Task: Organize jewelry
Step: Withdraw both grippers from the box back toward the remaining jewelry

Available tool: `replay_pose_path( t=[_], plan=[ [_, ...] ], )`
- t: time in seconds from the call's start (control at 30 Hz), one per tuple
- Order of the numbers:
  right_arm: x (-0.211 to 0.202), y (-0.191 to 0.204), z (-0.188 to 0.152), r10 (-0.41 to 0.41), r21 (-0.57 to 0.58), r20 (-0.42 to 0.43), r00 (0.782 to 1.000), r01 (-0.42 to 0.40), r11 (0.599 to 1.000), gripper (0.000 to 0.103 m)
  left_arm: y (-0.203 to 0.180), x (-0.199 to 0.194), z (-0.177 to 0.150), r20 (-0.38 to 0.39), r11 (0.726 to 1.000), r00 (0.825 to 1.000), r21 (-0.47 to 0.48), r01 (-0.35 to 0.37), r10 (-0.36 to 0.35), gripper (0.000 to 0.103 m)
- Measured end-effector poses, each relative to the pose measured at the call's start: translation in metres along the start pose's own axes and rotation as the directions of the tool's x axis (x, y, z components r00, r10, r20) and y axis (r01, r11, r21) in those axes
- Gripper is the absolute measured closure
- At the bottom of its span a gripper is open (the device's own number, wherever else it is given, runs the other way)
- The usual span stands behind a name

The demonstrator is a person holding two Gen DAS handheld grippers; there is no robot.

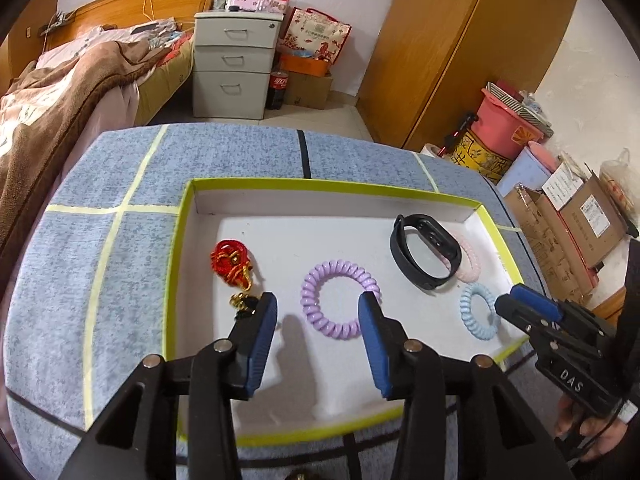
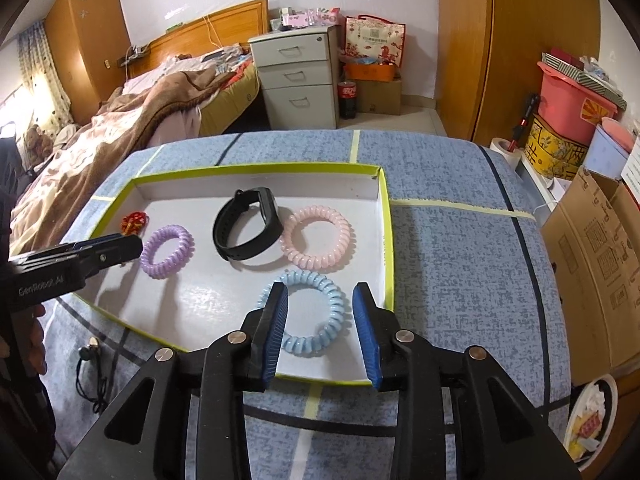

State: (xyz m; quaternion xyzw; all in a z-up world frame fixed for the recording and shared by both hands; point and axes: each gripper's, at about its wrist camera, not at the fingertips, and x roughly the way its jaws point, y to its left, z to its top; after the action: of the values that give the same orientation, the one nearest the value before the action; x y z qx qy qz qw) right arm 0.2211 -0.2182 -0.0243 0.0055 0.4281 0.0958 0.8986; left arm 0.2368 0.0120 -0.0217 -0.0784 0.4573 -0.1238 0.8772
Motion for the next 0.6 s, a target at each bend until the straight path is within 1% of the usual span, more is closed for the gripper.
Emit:
replay_pose_path(
  t=[0.07,0.1,0.17,0.27,0.43,0.6],
  plan=[
    [-0.004,0.001,-0.002,0.004,0.001,0.004,1.000,-0.004,1.000,0.068,-0.001,-0.009,-0.003,0.011,1.000,1.000,0.013,-0.008,0.007,0.057],
    [-0.006,0.002,-0.003,0.008,0.003,0.008,1.000,-0.008,1.000,0.068,0.000,-0.013,-0.005,0.016,1.000,1.000,0.014,-0.002,0.002,0.055],
    [-0.012,0.004,-0.007,0.026,0.003,0.010,1.000,-0.026,1.000,0.068,0.000,-0.024,-0.009,0.029,1.000,0.999,0.015,0.016,-0.016,0.053],
    [-0.023,0.010,-0.016,0.044,-0.020,0.022,0.999,-0.043,0.999,0.068,0.001,-0.039,-0.018,0.052,0.999,0.999,0.030,-0.016,0.015,0.053],
    [-0.039,0.016,-0.031,0.072,-0.037,0.025,0.997,-0.071,0.997,0.068,0.006,-0.056,-0.035,0.069,1.000,0.998,0.018,0.003,-0.004,0.053],
    [-0.055,0.019,-0.047,0.088,-0.047,0.030,0.996,-0.086,0.995,0.068,0.011,-0.064,-0.053,0.062,1.000,0.998,-0.002,0.004,-0.004,0.053]
  ],
)
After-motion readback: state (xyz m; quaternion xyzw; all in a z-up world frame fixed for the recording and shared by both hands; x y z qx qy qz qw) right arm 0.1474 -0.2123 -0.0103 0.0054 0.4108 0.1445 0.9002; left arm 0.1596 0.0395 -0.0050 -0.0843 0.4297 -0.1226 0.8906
